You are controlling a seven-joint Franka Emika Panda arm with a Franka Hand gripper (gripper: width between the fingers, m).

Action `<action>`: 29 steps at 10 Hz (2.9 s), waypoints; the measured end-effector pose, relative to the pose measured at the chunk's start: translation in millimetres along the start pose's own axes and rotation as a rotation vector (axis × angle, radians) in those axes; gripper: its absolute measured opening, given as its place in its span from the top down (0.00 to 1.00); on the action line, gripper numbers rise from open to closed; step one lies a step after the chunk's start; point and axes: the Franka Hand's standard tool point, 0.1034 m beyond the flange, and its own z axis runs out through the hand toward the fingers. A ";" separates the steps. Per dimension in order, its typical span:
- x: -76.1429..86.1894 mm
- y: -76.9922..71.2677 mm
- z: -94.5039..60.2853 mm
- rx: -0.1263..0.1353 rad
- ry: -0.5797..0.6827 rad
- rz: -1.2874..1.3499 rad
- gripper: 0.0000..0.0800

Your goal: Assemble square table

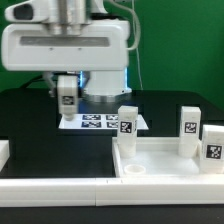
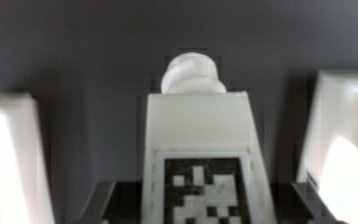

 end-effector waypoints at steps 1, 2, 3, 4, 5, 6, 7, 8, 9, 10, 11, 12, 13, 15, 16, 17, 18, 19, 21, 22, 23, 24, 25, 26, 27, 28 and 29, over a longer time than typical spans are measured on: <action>30.5 -19.5 -16.2 -0.012 0.127 0.042 0.64; 50.4 -33.8 -29.9 -0.002 0.170 0.069 0.64; 69.8 -36.5 -37.8 -0.013 0.243 0.067 0.64; 69.6 -29.2 -36.5 -0.045 0.332 0.046 0.64; 64.7 -27.1 -34.5 -0.060 0.367 0.044 0.64; 68.2 -23.0 -38.4 -0.086 0.446 0.036 0.64; 66.2 -22.4 -34.7 -0.090 0.445 0.035 0.64; 66.6 -22.5 -34.8 -0.089 0.444 0.035 0.64; 66.1 -22.6 -33.6 -0.090 0.443 0.035 0.64; 64.9 -25.9 -28.3 -0.089 0.440 0.034 0.64; 73.4 -40.1 -24.7 -0.070 0.432 0.033 0.65; 88.1 -53.6 -23.6 -0.055 0.441 0.022 0.64; 100.6 -78.0 -17.8 -0.019 0.433 0.058 0.64; 104.4 -92.9 -12.4 -0.012 0.427 0.039 0.64; 104.5 -91.3 -12.3 -0.013 0.427 0.041 0.64; 104.4 -91.9 -12.1 -0.013 0.426 0.040 0.64; 104.3 -91.8 -11.9 -0.013 0.426 0.040 0.64; 103.6 -90.7 -11.1 -0.014 0.425 0.038 0.64; 100.0 -74.7 -1.9 -0.019 0.407 0.023 0.64; 101.2 -78.1 2.2 -0.010 0.404 0.023 0.64; 102.7 -79.2 4.1 -0.007 0.404 0.022 0.64; 101.9 -76.6 8.0 -0.011 0.401 0.021 0.64; 99.8 -80.9 14.1 -0.010 0.400 0.020 0.64; 98.8 -82.7 20.3 -0.016 0.412 0.013 0.64; 96.5 -80.0 28.1 -0.023 0.414 0.013 0.64; 93.7 -81.3 34.4 -0.025 0.408 0.009 0.64; 91.8 -83.7 38.5 -0.025 0.405 0.005 0.64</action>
Offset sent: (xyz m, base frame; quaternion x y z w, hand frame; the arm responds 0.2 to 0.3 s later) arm 0.0000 0.0000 0.0000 0.0000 0.1938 0.0000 0.9810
